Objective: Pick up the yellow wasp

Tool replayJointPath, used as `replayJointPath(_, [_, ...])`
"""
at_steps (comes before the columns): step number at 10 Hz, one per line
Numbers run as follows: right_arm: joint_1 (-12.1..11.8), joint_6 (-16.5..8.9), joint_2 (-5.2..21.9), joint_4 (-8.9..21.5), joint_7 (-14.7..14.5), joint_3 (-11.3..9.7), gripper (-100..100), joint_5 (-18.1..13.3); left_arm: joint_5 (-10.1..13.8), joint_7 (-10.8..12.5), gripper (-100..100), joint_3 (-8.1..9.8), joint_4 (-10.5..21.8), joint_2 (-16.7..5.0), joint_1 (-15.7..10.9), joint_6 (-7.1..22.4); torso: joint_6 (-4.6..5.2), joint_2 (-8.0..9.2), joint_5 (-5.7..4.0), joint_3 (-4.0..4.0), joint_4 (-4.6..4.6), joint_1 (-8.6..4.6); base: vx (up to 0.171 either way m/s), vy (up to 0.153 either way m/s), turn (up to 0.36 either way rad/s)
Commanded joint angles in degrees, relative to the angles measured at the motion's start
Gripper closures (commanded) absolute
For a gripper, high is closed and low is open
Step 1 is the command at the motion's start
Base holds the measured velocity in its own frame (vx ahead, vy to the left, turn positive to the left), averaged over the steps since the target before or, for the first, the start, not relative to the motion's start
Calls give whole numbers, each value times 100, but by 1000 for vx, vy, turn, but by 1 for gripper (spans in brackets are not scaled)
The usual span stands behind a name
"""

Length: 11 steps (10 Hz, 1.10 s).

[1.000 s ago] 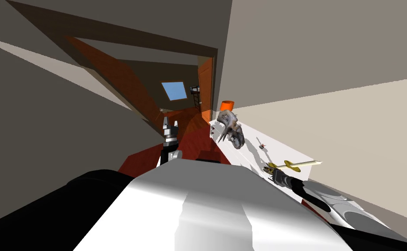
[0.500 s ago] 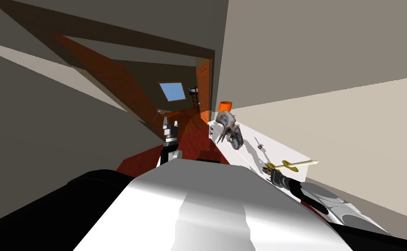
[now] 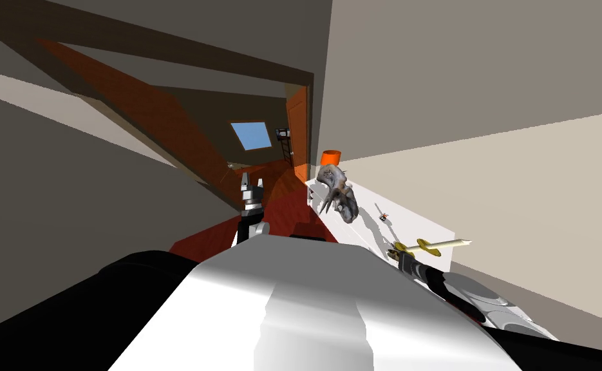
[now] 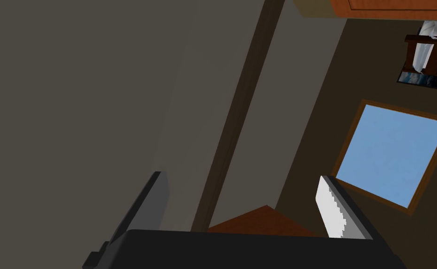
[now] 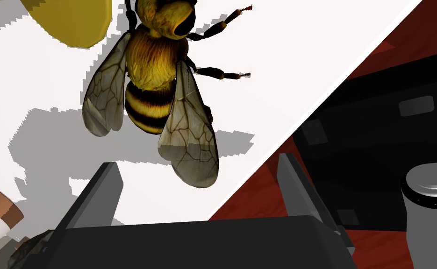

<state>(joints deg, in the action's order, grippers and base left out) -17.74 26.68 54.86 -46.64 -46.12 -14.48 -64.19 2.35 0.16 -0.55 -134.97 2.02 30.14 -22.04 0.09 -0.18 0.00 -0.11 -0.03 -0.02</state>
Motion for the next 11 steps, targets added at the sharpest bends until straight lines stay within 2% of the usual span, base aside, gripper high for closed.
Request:
replayJointPath(1, [-72,22,-60,-64,4,151,-100,-176,0,0,0,0,0,0,0,0,0,0,0,0,0,0,62,-7,-45])
replayJointPath(2, [-192,80,-186,-152,-10,384,-100,-404,0,0,0,0,0,0,0,0,-2,3,1,1,0,2,66,-12,-80])
replayJointPath(3, [-192,80,-186,-152,-10,416,-100,-452,0,0,0,0,0,0,0,0,0,3,0,1,0,1,53,-12,-40])
replayJointPath(4, [-311,139,-312,-240,-24,652,-100,-681,0,0,0,0,0,0,-1,0,-3,7,1,3,1,0,64,-23,-51])
replayJointPath(5, [-311,139,-312,-240,-24,682,-100,-728,0,0,0,0,0,0,0,0,-1,5,0,2,1,-3,57,-14,-52])
replayJointPath(6, [-431,197,-438,-329,-37,924,-100,-954,0,0,0,0,0,0,-1,0,-2,6,0,3,1,-1,69,-14,-90])
replayJointPath(7, [-431,197,-438,-329,-37,948,-100,-1004,0,0,0,0,0,0,0,0,0,4,0,2,1,-1,61,-10,-41])
replayJointPath(8, [-550,256,-563,-417,-51,1184,-100,-1234,0,0,0,0,0,0,-1,0,-3,5,1,2,1,0,80,-15,-72])
replayJointPath(9, [-550,256,-563,-417,-51,1213,-100,-1280,0,0,0,0,0,0,0,0,-1,0,0,0,0,-1,62,-7,-41])
replayJointPath(10, [-670,314,-689,-505,-65,1445,-100,-1514,0,0,0,0,0,0,-1,0,-3,4,1,1,0,1,66,-21,-86])
replayJointPath(11, [-670,314,-689,-505,-65,1479,-100,-1555,0,0,0,0,0,0,0,0,-1,4,0,2,0,-3,53,-14,-38])
